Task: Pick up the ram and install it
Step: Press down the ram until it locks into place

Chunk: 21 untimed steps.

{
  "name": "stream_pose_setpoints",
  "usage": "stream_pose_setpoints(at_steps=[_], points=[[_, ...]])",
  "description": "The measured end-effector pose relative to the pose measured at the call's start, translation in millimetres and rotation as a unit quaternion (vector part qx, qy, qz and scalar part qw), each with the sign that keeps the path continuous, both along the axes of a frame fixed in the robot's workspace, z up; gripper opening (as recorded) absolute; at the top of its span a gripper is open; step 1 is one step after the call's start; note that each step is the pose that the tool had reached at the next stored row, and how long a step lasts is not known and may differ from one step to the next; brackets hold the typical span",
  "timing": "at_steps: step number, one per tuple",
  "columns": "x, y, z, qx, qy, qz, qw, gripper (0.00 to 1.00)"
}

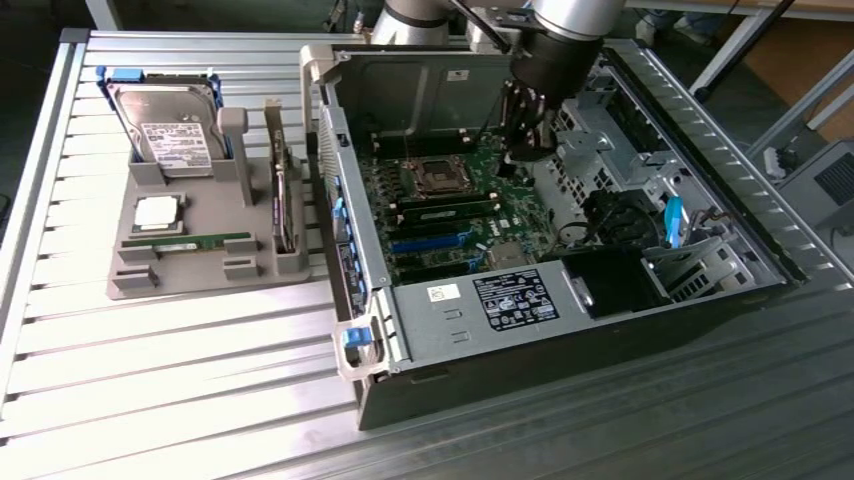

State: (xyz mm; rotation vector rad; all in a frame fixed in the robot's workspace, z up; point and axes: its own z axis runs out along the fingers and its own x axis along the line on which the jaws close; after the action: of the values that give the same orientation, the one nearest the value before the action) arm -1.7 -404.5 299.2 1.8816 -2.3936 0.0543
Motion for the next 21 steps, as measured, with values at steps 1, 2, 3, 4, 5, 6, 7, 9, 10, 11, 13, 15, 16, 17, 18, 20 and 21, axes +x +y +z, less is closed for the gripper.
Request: stream_pose_setpoints(at_steps=[1,2,3,4,5,6,7,9,10,11,13,15,16,17,18,20,21], points=[[0.0,0.0,0.0,-0.0001,0.0,-0.007,1.0,0.09],[0.0,0.0,0.0,0.0,0.0,-0.012,0.9999,0.09],[0.0,0.0,-0.1,0.0,0.0,-0.025,0.9997,0.09],[0.0,0.0,-0.2,0.0,0.0,-0.03,0.9996,0.09],[0.0,0.0,-0.2,0.0,0.0,-0.037,0.9993,0.09],[0.0,0.0,-0.3,0.0,0.0,-0.047,0.9989,0.09],[0.0,0.0,-0.5,0.0,0.0,-0.065,0.9979,0.09],[0.0,0.0,-1.0,0.0,0.0,-0.104,0.9946,0.09],[0.0,0.0,-1.1,0.0,0.0,-0.113,0.9936,0.09],[0.0,0.0,-1.3,0.0,0.0,-0.121,0.9926,0.09],[0.0,0.0,-1.5,0.0,0.0,-0.142,0.9899,0.09],[0.0,0.0,-2.3,0.0,0.0,-0.188,0.9822,0.09],[0.0,0.0,-2.5,0.0,0.0,-0.201,0.9796,0.09],[0.0,0.0,-2.9,0.0,0.0,-0.225,0.9743,0.09],[0.0,0.0,-3.2,0.0,0.0,-0.244,0.9698,0.09],[0.0,0.0,-3.5,0.0,0.0,-0.278,0.9606,0.09],[0.0,0.0,-3.5,0.0,0.0,-0.295,0.9554,0.09]])
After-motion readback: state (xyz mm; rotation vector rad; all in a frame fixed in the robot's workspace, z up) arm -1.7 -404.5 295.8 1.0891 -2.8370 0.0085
